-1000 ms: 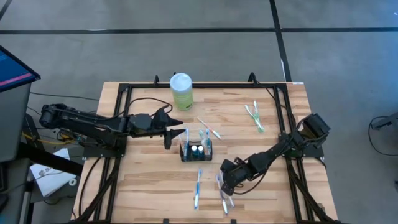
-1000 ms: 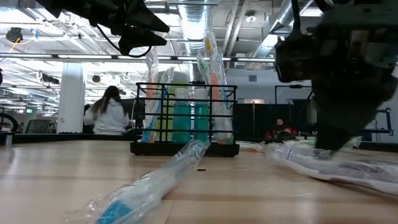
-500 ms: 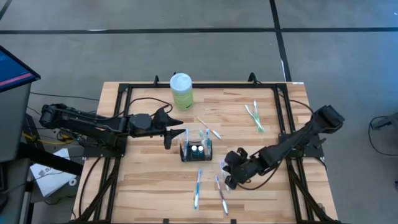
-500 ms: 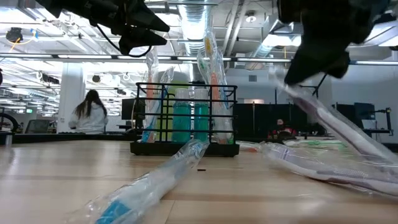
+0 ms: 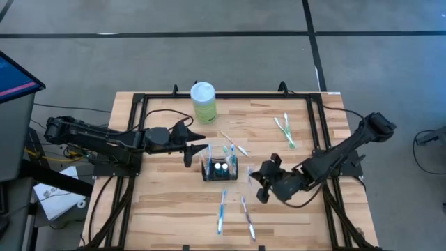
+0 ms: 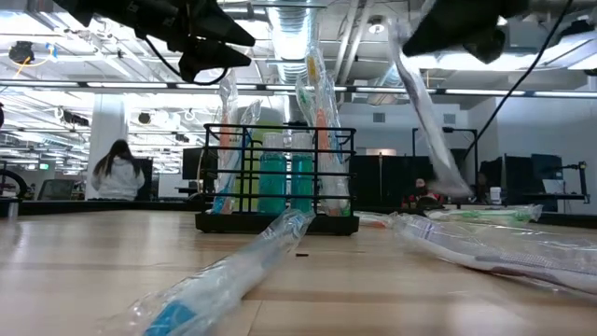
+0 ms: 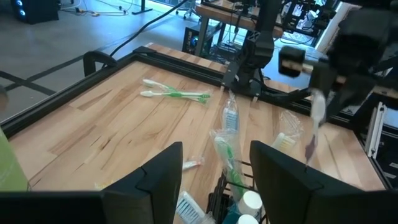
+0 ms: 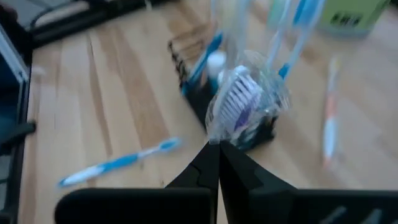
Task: Pick & Place toothbrushing station
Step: Put the right purple toothbrush into the wire organizer, then put the orange toothbrush into the wire organizer
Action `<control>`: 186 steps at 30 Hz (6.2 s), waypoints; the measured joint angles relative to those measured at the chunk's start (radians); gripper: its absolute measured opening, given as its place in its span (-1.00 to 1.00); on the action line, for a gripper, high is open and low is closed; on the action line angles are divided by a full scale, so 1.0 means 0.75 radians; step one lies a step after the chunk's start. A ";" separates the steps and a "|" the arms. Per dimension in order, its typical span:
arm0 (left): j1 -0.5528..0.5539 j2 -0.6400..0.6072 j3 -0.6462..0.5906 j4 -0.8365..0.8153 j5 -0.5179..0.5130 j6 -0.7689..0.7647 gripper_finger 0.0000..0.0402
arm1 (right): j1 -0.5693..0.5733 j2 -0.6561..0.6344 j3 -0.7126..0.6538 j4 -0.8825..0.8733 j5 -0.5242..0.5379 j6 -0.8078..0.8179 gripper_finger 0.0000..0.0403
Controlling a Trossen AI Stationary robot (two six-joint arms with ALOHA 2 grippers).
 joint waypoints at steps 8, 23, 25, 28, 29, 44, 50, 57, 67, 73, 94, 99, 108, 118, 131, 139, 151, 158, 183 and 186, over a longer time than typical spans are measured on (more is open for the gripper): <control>0.000 0.000 0.000 0.017 0.000 0.001 -0.10 | -0.030 -0.114 0.000 0.190 0.149 -0.313 -1.00; 0.000 0.000 0.000 0.026 0.000 0.003 -0.10 | -0.183 -0.119 -0.001 0.386 0.099 -0.601 -1.00; 0.000 0.000 0.000 0.027 0.000 0.003 -0.10 | -0.193 -0.103 0.000 0.408 0.079 -0.602 -1.00; 0.000 0.000 0.000 0.034 0.000 0.003 -0.10 | -0.197 -0.090 -0.001 0.439 0.063 -0.619 -1.00; 0.000 0.000 0.000 0.035 0.000 0.003 -0.10 | -0.201 -0.083 0.002 0.454 0.058 -0.622 -1.00; 0.000 0.000 0.000 0.042 -0.001 0.003 -0.10 | -0.248 0.032 -0.001 0.466 0.034 -0.621 -1.00; 0.000 0.000 0.000 0.043 -0.001 0.003 -0.10 | -0.240 0.031 0.000 0.466 0.034 -0.611 -1.00; 0.000 0.000 0.000 0.043 -0.001 0.003 -0.10 | -0.238 0.031 -0.051 0.444 0.030 -0.523 -1.00; 0.000 0.000 0.000 0.046 -0.001 0.003 -0.10 | -0.239 0.031 -0.139 0.562 -0.013 -0.481 -1.00; 0.000 0.000 0.000 0.049 -0.001 0.003 -0.10 | -0.241 0.104 -0.161 0.600 -0.045 -0.481 -1.00; 0.000 0.000 0.000 0.053 -0.001 0.030 -0.10 | -0.262 0.132 -0.143 0.678 -0.141 -0.543 -0.98; 0.000 0.000 0.000 0.053 -0.001 0.030 -0.10 | -0.266 0.114 -0.142 0.617 -0.139 -0.520 -0.81; 0.001 0.000 0.000 0.053 -0.001 0.030 -0.10 | -0.263 0.114 -0.142 0.486 -0.130 -0.451 -0.44; 0.000 0.000 0.000 0.053 -0.001 0.030 -0.10 | -0.275 -0.003 -0.142 0.362 -0.059 -0.457 -0.42; 0.001 0.000 0.000 0.057 -0.001 0.030 -0.10 | -0.375 -0.095 -0.142 0.039 -0.065 -0.285 -0.62; 0.000 0.000 0.000 0.063 -0.001 0.031 -0.10 | -0.528 0.039 -0.142 0.023 -0.157 -0.271 -0.53; 0.000 0.000 0.000 0.107 -0.001 0.030 -0.10 | -0.600 0.223 -0.142 0.036 -0.218 -0.246 -0.15; 0.000 0.000 0.000 0.107 0.024 0.009 -0.10 | -0.612 0.322 -0.143 0.084 -0.209 -0.241 -0.08; 0.000 0.000 0.000 0.127 0.024 0.008 -0.10 | -0.662 0.415 -0.143 0.189 -0.274 -0.249 -0.13; 0.000 0.000 0.000 0.128 0.024 0.008 -0.10 | -0.661 0.415 -0.143 0.208 -0.275 -0.252 -0.13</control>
